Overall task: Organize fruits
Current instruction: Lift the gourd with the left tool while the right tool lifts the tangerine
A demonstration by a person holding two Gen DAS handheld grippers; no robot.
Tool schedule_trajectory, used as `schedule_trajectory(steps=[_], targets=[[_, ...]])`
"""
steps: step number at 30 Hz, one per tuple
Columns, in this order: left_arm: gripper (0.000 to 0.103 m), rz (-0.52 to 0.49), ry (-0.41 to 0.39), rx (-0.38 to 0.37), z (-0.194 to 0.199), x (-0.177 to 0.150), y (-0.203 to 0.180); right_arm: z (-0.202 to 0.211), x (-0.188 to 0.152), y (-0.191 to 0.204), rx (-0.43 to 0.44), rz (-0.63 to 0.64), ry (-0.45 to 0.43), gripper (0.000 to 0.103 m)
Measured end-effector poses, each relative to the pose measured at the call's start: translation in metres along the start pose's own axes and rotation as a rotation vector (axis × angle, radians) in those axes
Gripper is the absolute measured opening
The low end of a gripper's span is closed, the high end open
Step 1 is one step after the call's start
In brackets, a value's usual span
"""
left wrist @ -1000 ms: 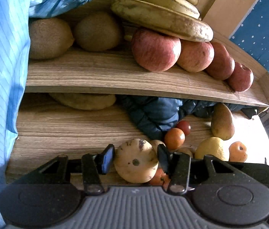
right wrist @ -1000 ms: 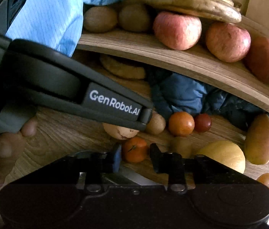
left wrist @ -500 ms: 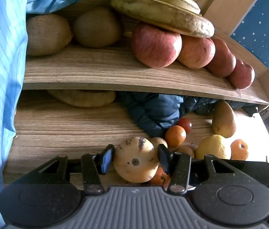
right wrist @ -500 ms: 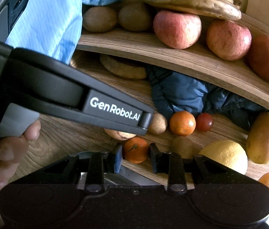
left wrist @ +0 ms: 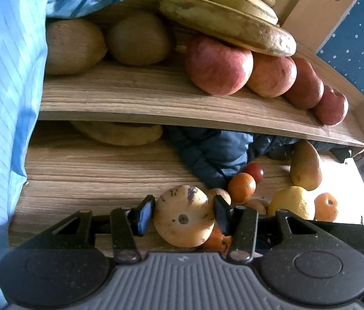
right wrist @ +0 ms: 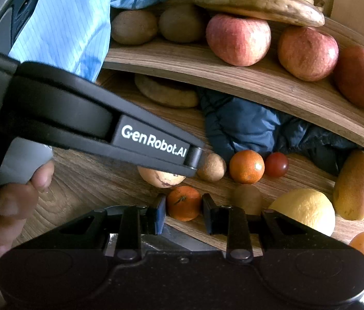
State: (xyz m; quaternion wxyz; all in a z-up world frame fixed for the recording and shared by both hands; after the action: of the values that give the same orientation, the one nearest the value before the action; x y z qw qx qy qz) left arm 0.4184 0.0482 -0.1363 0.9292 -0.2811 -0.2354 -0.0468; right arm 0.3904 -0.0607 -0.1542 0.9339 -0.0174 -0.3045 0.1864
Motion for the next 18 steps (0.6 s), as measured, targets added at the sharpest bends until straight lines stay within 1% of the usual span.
schedule_trajectory(steps=[5, 18], targets=[[0.052, 0.0, -0.012, 0.005, 0.002, 0.0, -0.001, 0.0, -0.001, 0.0, -0.001, -0.003, -0.005, 0.031], [0.052, -0.003, -0.036, 0.015, 0.01, 0.001, -0.005, 0.018, -0.003, -0.003, 0.003, -0.016, -0.028, 0.031]])
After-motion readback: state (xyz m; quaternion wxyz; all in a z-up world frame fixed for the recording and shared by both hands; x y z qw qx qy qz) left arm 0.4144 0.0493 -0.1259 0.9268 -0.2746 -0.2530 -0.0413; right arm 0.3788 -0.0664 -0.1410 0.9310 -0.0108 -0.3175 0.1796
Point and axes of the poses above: each gripper's, at about its wrist camera, not at the fingertips, and z roughly against the way its jaws point, y to its left, x to its top, the point moved 2 cm from there along -z, roughly the way its jaws point, and after that the axes turned 15 degrees about -x, right-handed, at the moved point
